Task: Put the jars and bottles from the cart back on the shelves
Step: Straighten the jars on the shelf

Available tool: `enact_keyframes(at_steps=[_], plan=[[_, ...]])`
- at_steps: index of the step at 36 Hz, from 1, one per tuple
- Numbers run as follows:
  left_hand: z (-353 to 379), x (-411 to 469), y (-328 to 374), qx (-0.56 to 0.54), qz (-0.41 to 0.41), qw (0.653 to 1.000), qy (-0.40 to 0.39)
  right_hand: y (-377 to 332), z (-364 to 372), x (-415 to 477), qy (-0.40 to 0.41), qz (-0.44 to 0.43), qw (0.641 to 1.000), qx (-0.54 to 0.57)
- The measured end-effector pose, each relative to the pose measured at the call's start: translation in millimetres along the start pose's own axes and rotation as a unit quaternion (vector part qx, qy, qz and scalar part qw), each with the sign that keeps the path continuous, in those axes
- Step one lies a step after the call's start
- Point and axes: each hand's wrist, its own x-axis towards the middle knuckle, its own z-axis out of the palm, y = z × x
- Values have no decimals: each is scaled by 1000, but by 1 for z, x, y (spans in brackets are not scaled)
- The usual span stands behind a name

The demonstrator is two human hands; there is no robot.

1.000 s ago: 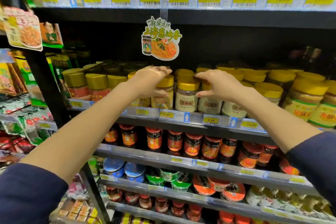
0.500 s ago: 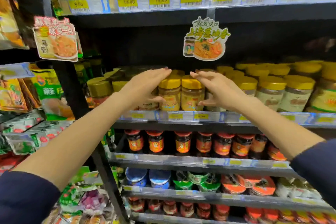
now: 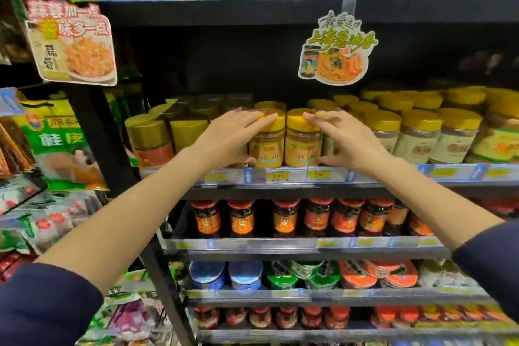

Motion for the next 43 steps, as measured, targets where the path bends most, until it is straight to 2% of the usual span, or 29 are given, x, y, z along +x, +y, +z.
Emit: enact_keyframes(at_steps=[6, 17, 25, 34, 43], plan=[[6, 0, 4, 1, -14, 999, 51, 1, 7, -2, 32, 5, 999, 13], [14, 7, 6, 34, -31, 997, 57, 13, 14, 8, 40, -31, 998, -43], [12, 6, 7, 22, -45, 998, 47, 17, 16, 11, 37, -33, 998, -33], [-18, -32, -3, -33, -133, 989, 57, 3, 8, 20, 41, -49, 998, 25], [-31, -88, -30, -38, -189, 981, 17, -54, 9, 48, 53, -104, 991, 62]])
